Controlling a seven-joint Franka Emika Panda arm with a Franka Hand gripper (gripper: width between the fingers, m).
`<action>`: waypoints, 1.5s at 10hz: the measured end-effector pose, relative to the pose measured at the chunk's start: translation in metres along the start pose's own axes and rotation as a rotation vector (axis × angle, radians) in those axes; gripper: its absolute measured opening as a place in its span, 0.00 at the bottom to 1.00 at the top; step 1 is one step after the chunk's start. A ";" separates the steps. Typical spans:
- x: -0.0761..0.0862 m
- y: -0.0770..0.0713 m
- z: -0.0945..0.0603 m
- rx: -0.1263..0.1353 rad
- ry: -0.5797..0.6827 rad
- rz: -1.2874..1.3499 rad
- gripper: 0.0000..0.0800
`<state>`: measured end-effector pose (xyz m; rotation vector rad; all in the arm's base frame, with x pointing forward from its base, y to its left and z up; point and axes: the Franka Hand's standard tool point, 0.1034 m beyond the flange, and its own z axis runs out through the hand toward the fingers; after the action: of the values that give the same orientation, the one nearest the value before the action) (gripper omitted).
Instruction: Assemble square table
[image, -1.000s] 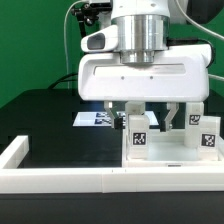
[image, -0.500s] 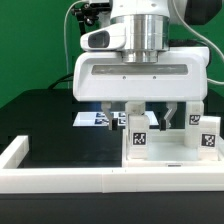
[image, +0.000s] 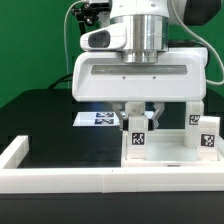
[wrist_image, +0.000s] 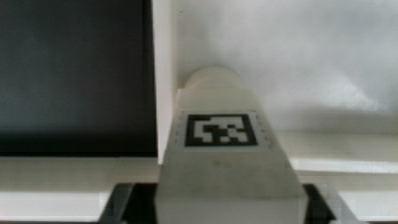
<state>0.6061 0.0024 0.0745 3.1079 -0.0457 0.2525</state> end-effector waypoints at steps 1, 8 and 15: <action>0.000 0.000 0.000 0.000 0.000 0.000 0.36; -0.001 0.000 0.001 0.017 0.007 0.621 0.36; 0.000 0.000 0.002 0.008 -0.014 1.352 0.36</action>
Offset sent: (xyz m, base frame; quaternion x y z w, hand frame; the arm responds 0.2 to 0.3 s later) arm 0.0000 0.0000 0.0000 0.0000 0.0000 0.1938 0.9810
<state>0.6060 0.0019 0.0724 2.4875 -2.0540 0.2068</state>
